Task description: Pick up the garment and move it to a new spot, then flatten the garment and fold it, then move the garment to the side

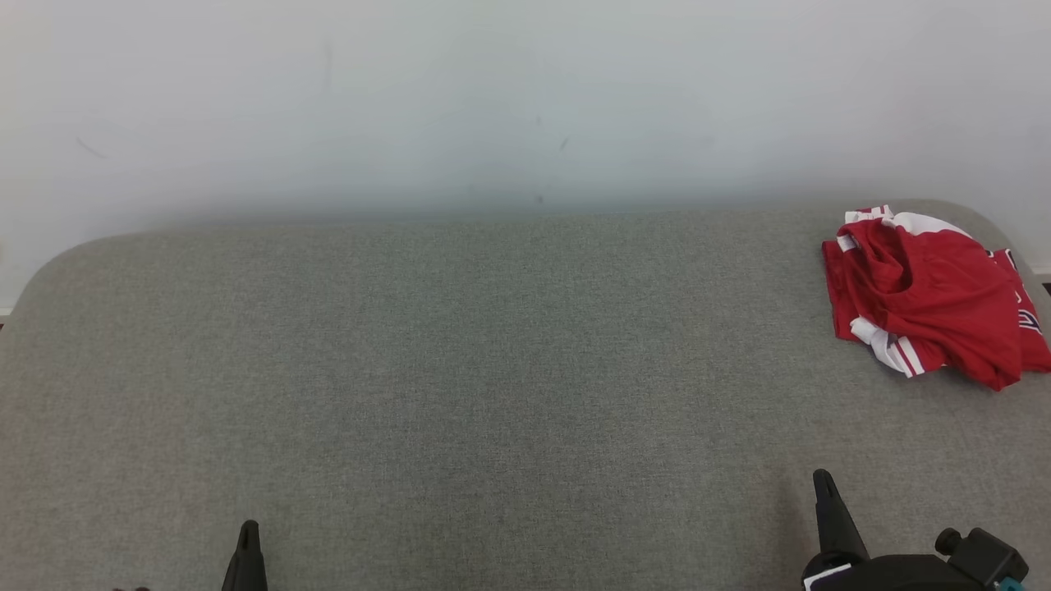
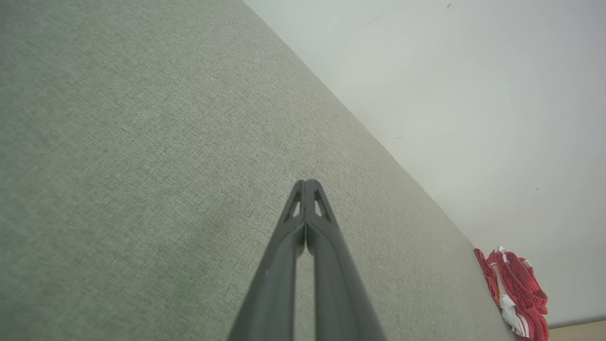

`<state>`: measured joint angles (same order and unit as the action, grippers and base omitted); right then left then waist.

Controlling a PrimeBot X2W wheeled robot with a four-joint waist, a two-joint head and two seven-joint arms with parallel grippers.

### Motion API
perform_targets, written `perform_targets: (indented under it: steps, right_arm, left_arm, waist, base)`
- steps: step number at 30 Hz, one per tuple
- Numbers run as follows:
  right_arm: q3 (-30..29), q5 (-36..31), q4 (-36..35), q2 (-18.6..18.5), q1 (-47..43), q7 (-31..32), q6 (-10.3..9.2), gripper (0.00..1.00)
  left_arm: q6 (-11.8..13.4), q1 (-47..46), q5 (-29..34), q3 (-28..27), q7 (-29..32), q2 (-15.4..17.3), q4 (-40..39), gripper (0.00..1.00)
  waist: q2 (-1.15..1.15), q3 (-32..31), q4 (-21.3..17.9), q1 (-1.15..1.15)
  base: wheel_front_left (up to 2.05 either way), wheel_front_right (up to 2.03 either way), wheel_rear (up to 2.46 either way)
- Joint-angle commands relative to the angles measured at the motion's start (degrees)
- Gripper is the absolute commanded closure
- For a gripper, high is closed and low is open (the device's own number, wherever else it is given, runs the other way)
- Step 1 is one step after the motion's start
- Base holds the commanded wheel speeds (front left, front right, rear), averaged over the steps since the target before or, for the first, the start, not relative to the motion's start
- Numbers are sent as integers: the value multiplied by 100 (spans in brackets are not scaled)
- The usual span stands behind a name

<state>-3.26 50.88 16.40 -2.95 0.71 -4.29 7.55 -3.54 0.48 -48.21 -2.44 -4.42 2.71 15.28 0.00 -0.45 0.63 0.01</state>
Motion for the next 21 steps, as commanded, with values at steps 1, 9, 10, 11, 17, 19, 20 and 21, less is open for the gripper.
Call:
perform_targets:
  steps: [1, 9, 10, 11, 17, 19, 20, 21]
  right_arm:
    - [-24, 151, -81, 4, 123, 29, -4, 100]
    - [-68, 689, -104, 5, 192, 177, -5, 100]
    - [-72, 754, -107, 5, 200, 191, -5, 100]
    - [-77, 819, -111, 5, 207, 208, -5, 100]
    - [-110, 1255, -130, 6, 246, 323, -6, 100]
    - [-119, 1370, -136, 6, 264, 354, -6, 100]
    - [-124, 1426, -139, 6, 272, 373, -6, 100]
    - [-128, 1487, -143, 6, 280, 385, -6, 100]
  left_arm:
    - [-30, -155, -160, -36, 25, 16, -88, 100]
    - [-81, -233, -742, -89, 171, 17, -97, 100]
    - [-89, -244, -813, -95, 191, 17, -98, 100]
    - [-96, -252, -872, -100, 205, 17, -99, 100]
    - [-135, -306, -1333, -140, 320, 18, -103, 100]
    - [-149, -327, -1469, -151, 355, 18, -105, 100]
    - [-155, -337, -1529, -157, 374, 19, -105, 100]
    - [-156, -346, -1582, -164, 389, 19, -106, 100]
  waist:
    - [0, 0, 0, -1]
    - [0, 7, -7, -1]
    - [0, 7, -7, -1]
    - [0, 8, -8, -1]
    - [0, 14, -14, -1]
    - [0, 15, -15, -1]
    - [0, 16, -16, -1]
    - [0, 17, -17, -1]
  base:
    - [0, 0, 0]
    - [0, 0, 0]
    - [0, 0, 0]
    - [0, 0, 0]
    - [0, 0, 0]
    - [0, 0, 0]
    - [0, 0, 0]
    - [0, 0, 0]
